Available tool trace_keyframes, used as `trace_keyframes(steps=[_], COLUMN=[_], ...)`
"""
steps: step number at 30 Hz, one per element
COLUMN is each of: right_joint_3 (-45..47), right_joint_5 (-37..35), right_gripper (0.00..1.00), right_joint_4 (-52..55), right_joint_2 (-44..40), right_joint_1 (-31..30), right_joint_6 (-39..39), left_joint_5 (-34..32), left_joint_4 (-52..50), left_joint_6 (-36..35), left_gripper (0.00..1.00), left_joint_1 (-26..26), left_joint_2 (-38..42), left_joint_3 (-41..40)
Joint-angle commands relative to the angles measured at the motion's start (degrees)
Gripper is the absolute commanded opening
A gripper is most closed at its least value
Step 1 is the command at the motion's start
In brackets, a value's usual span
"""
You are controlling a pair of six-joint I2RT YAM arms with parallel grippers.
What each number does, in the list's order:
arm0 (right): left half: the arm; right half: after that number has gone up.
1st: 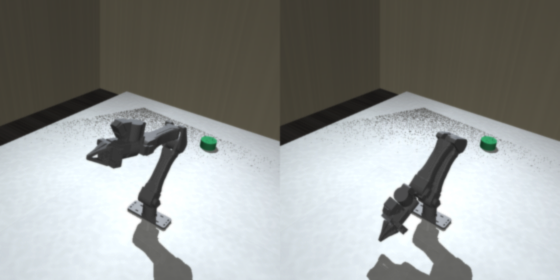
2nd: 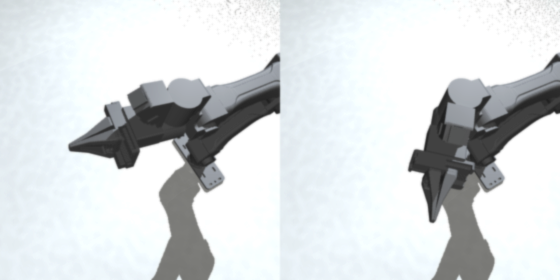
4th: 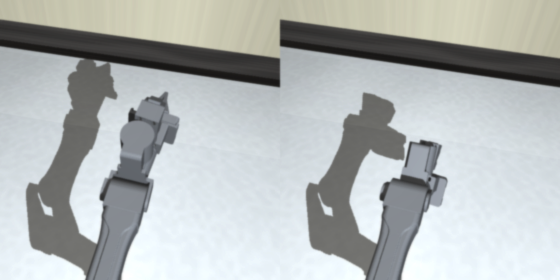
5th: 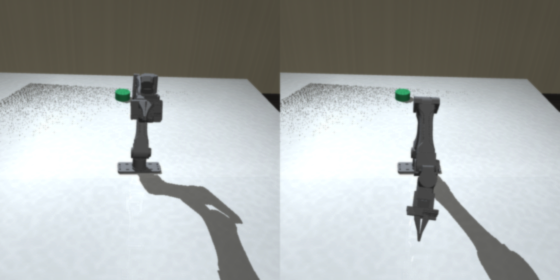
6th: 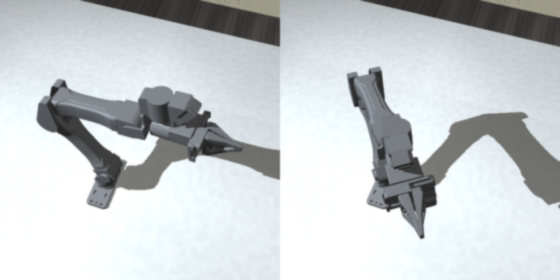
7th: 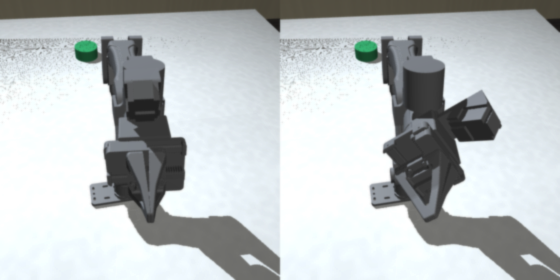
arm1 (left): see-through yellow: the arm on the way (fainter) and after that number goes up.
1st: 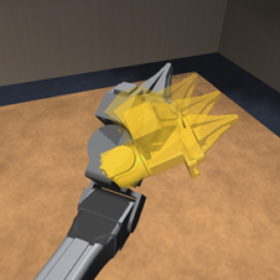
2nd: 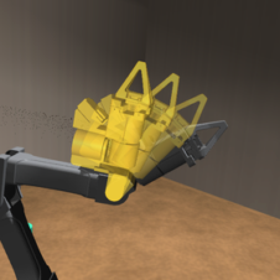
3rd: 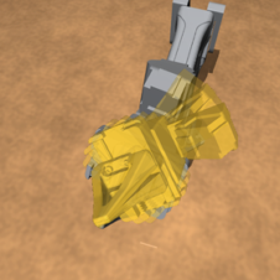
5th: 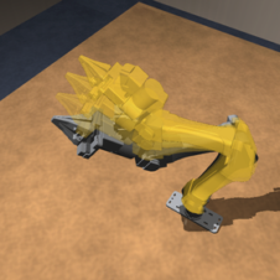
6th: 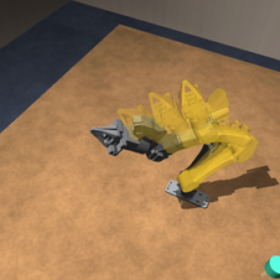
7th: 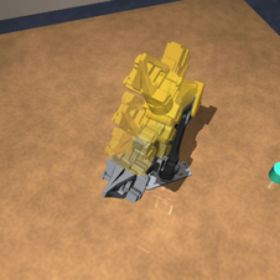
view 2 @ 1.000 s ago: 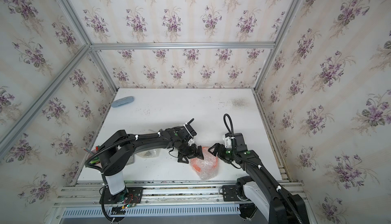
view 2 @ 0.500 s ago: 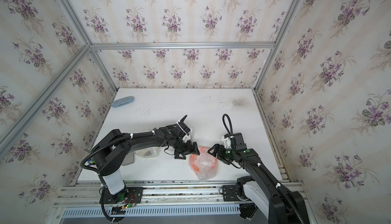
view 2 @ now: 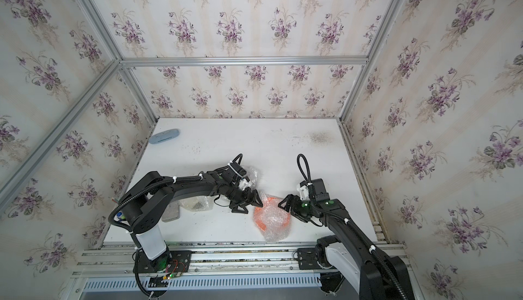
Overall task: Unpack dinner plates from bubble wrap
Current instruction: Unwrap the bubble wrap at the center of the board.
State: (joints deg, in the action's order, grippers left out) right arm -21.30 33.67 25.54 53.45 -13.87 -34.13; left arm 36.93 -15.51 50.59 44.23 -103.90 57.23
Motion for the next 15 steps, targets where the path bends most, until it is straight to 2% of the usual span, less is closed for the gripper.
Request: trace_keyframes(steps=[1, 15], right_joint_3=[0.0, 0.3], right_joint_5=[0.2, 2.4], right_gripper=[0.78, 0.76], right_joint_4=[0.5, 0.8], right_joint_2=[-0.1, -0.2], right_joint_1=[-0.3, -0.9], right_joint_6=[-0.1, 0.4], left_joint_5=[-1.5, -1.5], left_joint_4=[-1.1, -1.1], left_joint_6=[-1.7, -3.7], left_gripper=[0.83, 0.75], left_joint_1=[-0.3, -0.7], left_joint_2=[-0.3, -0.8], left_joint_3=[-0.6, -0.6])
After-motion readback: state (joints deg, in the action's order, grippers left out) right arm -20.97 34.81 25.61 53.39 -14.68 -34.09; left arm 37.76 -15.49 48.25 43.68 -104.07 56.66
